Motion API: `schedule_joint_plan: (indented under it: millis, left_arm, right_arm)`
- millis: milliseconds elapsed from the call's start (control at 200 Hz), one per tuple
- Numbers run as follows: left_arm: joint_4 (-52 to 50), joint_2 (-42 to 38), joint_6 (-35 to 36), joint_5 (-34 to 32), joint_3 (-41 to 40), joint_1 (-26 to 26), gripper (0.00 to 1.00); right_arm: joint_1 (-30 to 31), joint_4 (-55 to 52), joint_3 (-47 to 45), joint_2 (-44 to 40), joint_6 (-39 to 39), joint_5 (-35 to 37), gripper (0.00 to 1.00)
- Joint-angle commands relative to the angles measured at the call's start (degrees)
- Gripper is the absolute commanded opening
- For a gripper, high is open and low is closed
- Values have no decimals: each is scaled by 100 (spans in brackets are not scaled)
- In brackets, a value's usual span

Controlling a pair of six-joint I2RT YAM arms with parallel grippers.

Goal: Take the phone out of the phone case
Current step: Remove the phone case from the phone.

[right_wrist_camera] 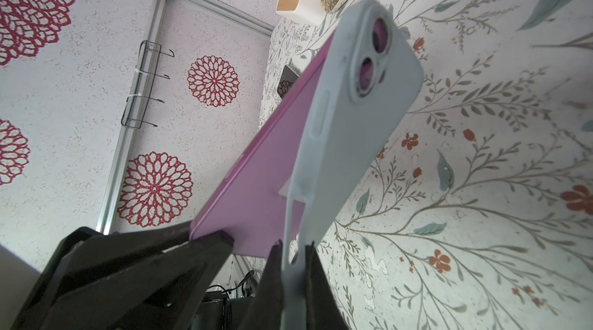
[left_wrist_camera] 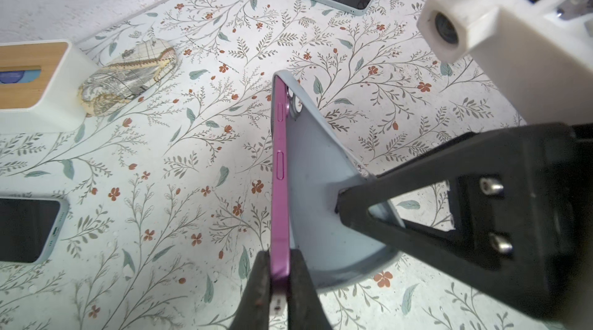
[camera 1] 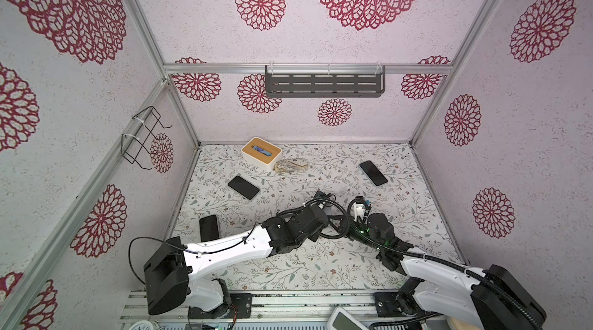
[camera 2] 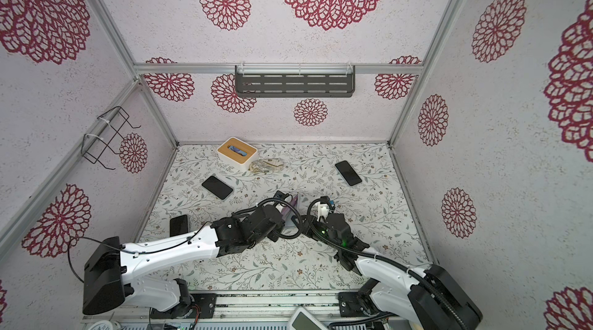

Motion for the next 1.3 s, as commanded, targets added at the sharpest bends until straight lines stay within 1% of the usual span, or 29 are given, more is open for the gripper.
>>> schedule_joint_plan:
  millis: [0,90,240,305,400,535,586,701,781,941,1056,1171,1296]
  left_arm:
    - [45,-491,-82,-431,29,-71,0]
    - [-414,-691,-103,-747,77,-184,0]
    - [-937,-897,-176,-1162,51,-442,0]
    - [-1330,-877,-291,-1374,109,-583,0]
    - [-2083,-664,-667,-1729,299,-828,0]
    - [-3165,-56,-1227,-2110,564,-1230,0]
    - [-3414,221,-1415,-2058,646,-1331,0]
    - [-3547,822,-1552,-2023,831,-1680,0]
    - [-3700,1163,-1652,-1831,1026,-1768,0]
    - [-4043,1675,-1785,-1717,1344,-2156,0]
    - [-4230,2030,-1926,-1488,1529,-2416,0]
    - [-4583,2441,-2131,-1411,1736,-2666,0]
    - [-4605,2719,-2222,-1208,1866,-2820,0]
  right_arm:
    - [34,-321,-34,-348,51,255,0]
    - [34,-692,-179,-502,91,450,0]
    - [33,-774,-408,-566,232,544,0]
    - [34,-876,-422,-621,242,537,0]
    - [42,-1164,-416,-784,242,468,0]
    - [119,-1678,-532,-1160,331,507,0]
    - [175,-1770,-586,-1267,396,510,0]
    - [412,-1998,-620,-1388,485,607,0]
    - [587,-2058,-657,-1393,561,683,0]
    - [906,-2182,-762,-1397,747,871,0]
    - [1054,-2275,-843,-1488,867,961,0]
    - [1156,-2509,-851,-1559,925,1046,0]
    - [1187,-2712,-873,-1610,988,1059,0]
